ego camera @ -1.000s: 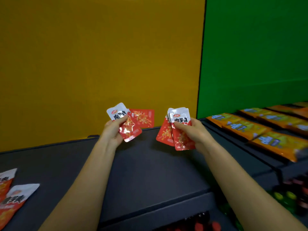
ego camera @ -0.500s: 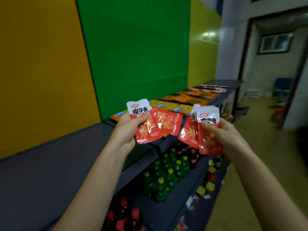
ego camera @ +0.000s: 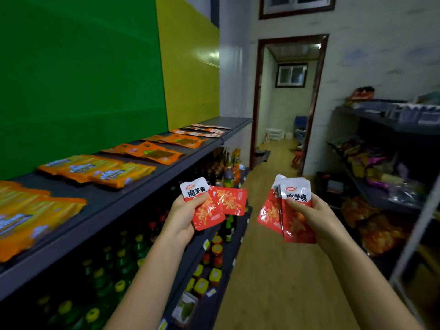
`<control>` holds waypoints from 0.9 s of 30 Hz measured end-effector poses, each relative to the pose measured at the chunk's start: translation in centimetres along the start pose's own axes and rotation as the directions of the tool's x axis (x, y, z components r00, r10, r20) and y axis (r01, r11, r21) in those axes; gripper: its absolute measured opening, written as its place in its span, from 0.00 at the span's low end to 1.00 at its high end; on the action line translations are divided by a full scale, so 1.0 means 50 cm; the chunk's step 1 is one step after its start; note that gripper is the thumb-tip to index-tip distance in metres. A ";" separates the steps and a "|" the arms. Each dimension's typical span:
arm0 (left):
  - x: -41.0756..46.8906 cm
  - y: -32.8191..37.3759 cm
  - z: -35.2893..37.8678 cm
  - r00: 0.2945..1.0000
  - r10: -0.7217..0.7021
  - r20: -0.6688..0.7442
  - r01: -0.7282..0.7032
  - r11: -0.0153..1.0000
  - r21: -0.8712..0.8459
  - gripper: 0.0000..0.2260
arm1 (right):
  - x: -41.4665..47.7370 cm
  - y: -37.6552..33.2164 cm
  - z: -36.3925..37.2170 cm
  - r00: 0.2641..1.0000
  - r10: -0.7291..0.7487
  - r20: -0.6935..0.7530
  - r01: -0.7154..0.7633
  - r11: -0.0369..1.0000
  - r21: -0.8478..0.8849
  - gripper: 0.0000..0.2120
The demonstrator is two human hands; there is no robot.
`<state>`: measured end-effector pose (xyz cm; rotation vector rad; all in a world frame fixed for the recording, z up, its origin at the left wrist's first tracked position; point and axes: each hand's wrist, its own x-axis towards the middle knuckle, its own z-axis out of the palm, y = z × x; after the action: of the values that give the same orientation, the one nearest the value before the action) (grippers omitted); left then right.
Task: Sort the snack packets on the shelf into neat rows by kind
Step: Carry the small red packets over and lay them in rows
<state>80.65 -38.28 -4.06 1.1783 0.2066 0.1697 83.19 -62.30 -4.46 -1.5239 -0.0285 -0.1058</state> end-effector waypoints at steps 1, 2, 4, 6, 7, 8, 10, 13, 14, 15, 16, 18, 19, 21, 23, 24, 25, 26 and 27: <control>0.024 -0.009 0.024 1.000 -0.003 0.007 0.003 1.000 -0.007 0.11 | 0.027 0.004 -0.018 1.000 -0.014 -0.015 0.014 1.000 -0.003 0.13; 0.046 -0.017 0.046 1.000 -0.003 0.017 0.003 1.000 -0.015 0.11 | 0.053 0.009 -0.033 0.999 -0.025 -0.029 0.025 1.000 -0.003 0.13; 0.097 -0.038 0.084 0.999 -0.012 0.036 0.014 0.999 -0.035 0.11 | 0.103 0.027 -0.058 0.998 -0.019 -0.056 0.020 1.000 0.018 0.14; 0.155 -0.064 0.114 0.998 -0.046 0.034 0.047 0.998 -0.035 0.12 | 0.150 0.052 -0.075 0.997 0.013 -0.071 -0.010 0.999 0.045 0.14; 0.185 -0.080 0.125 0.997 -0.068 0.026 0.068 0.997 -0.028 0.12 | 0.172 0.067 -0.081 0.997 0.034 -0.072 -0.030 0.998 0.057 0.14; 0.218 -0.095 0.139 0.996 -0.089 0.024 0.090 0.996 -0.022 0.12 | 0.198 0.082 -0.087 0.996 0.054 -0.071 -0.049 0.996 0.068 0.14; 0.277 -0.120 0.157 0.993 -0.121 0.010 0.122 0.993 -0.010 0.11 | 0.246 0.107 -0.095 0.993 0.096 -0.069 -0.090 0.993 0.080 0.13; 0.389 -0.142 0.195 0.989 -0.147 -0.006 0.147 0.989 -0.013 0.08 | 0.350 0.131 -0.107 0.989 0.128 -0.069 -0.121 0.989 0.086 0.12; 0.428 -0.144 0.210 0.988 -0.152 -0.007 0.152 0.988 -0.015 0.06 | 0.391 0.136 -0.110 0.989 0.128 -0.073 -0.122 0.989 0.080 0.12; 0.471 -0.144 0.225 0.988 -0.155 -0.009 0.155 0.988 -0.015 0.04 | 0.433 0.137 -0.112 0.989 0.126 -0.078 -0.120 0.990 0.075 0.13; 0.512 -0.140 0.242 0.988 -0.156 -0.012 0.156 0.988 -0.018 0.04 | 0.477 0.135 -0.114 0.989 0.123 -0.082 -0.117 0.990 0.073 0.13; 0.598 -0.131 0.279 0.991 -0.137 -0.004 0.136 0.990 -0.023 0.06 | 0.567 0.125 -0.121 0.989 0.110 -0.095 -0.102 0.992 0.079 0.14; 0.641 -0.128 0.296 0.994 -0.114 0.005 0.114 0.993 -0.021 0.09 | 0.611 0.120 -0.125 0.990 0.098 -0.103 -0.090 0.993 0.079 0.14; 0.723 -0.125 0.332 0.996 -0.077 0.033 0.077 0.997 0.002 0.12 | 0.689 0.113 -0.133 0.990 0.081 -0.117 -0.072 0.994 0.085 0.13; 0.794 -0.131 0.366 0.994 -0.085 0.065 0.084 0.996 0.027 0.11 | 0.758 0.116 -0.143 0.988 0.082 -0.127 -0.069 0.992 0.104 0.12; 0.824 -0.136 0.383 0.992 -0.105 0.070 0.102 0.994 0.037 0.10 | 0.791 0.120 -0.148 0.987 0.090 -0.130 -0.076 0.992 0.104 0.11; 0.854 -0.143 0.398 0.990 -0.128 0.065 0.125 0.991 0.045 0.09 | 0.821 0.124 -0.153 0.986 0.100 -0.132 -0.087 0.991 0.100 0.11; 0.880 -0.151 0.412 0.987 -0.151 0.055 0.149 0.988 0.051 0.08 | 0.852 0.131 -0.159 0.985 0.108 -0.133 -0.096 0.991 0.095 0.11; 0.907 -0.160 0.425 0.984 -0.171 0.041 0.168 0.984 0.060 0.06 | 0.880 0.137 -0.164 0.983 0.121 -0.135 -0.109 0.990 0.094 0.10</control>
<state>130.03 -49.48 -6.92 1.2133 0.2713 -0.0131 127.20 -72.45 -7.93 -1.4249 0.1650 -0.1176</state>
